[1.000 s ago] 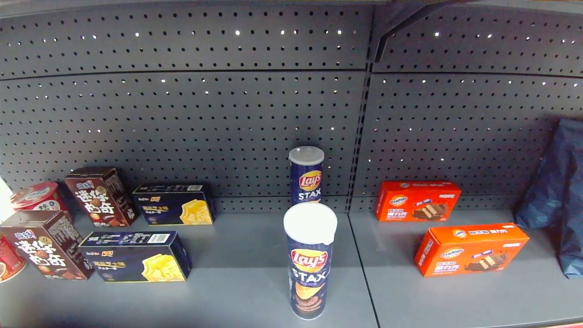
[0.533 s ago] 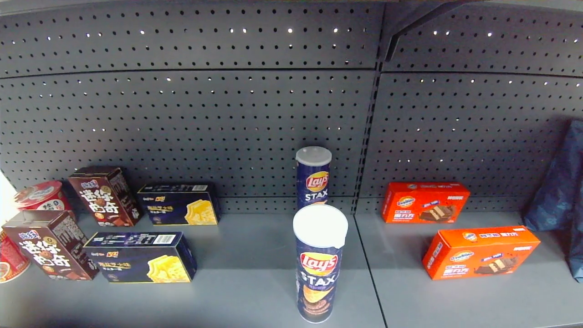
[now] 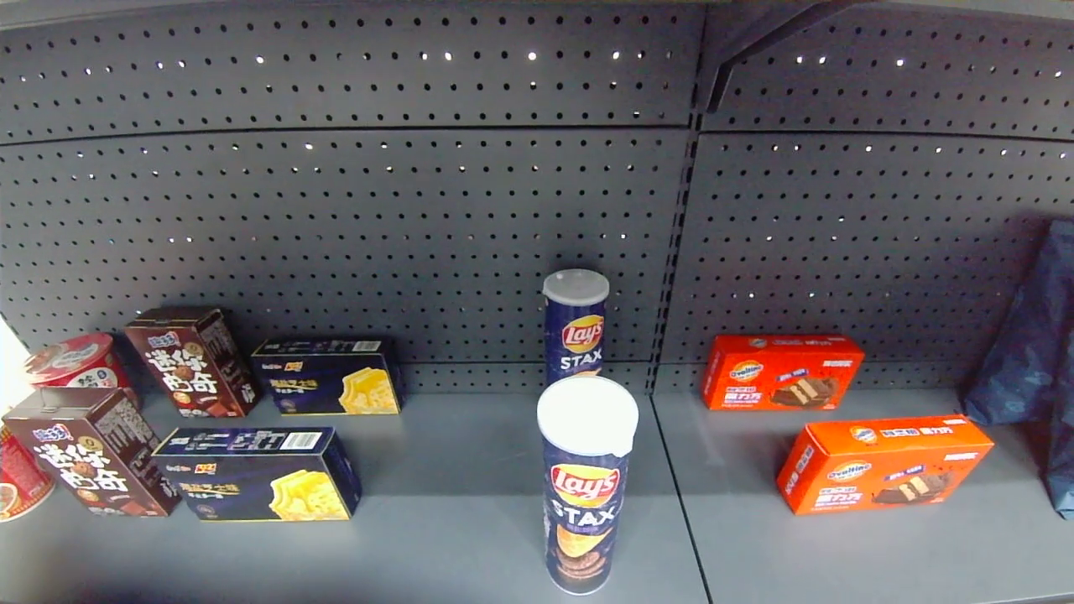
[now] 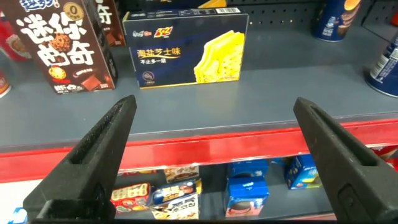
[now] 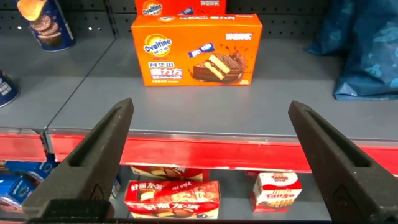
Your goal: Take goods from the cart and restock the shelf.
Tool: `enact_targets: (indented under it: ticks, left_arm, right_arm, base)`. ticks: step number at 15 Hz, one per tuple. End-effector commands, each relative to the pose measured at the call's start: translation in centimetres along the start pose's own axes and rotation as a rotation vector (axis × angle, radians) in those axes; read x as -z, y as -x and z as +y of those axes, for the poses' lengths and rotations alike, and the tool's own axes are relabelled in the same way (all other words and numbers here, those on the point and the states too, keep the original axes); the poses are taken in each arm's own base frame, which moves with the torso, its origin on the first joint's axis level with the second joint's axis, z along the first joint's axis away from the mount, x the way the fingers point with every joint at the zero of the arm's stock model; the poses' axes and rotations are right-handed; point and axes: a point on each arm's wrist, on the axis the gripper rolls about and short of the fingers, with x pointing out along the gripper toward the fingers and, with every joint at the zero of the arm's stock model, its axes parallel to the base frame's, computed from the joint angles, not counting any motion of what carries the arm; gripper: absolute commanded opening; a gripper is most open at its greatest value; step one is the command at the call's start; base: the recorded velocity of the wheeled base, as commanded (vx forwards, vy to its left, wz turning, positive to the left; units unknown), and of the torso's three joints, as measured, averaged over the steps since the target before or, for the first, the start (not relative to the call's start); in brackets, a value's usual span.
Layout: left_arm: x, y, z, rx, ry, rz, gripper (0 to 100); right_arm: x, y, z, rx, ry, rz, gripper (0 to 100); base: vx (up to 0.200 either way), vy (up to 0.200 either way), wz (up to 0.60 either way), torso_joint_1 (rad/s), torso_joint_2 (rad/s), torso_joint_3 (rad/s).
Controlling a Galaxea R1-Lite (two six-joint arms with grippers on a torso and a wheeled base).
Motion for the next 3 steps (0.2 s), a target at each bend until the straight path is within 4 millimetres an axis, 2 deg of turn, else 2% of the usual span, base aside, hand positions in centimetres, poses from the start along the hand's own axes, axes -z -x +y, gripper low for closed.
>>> enact_targets:
  ticks: [1,3]
  left_arm:
    - [-0.01,-0.01,0.0,-0.001,0.002,0.001,100]
    - [-0.01,-0.01,0.0,0.0,0.005,0.001,100]
  right_arm:
    - [0.03,-0.02,0.0,0.0,0.002,0.003,100]
    - [-0.01,-0.01,0.0,0.0,-0.001,0.001,100]
  base:
    - [0.0,0.0,0.0,0.0,0.0,0.0]
    - [0.0,0.0,0.0,0.0,0.0,0.0]
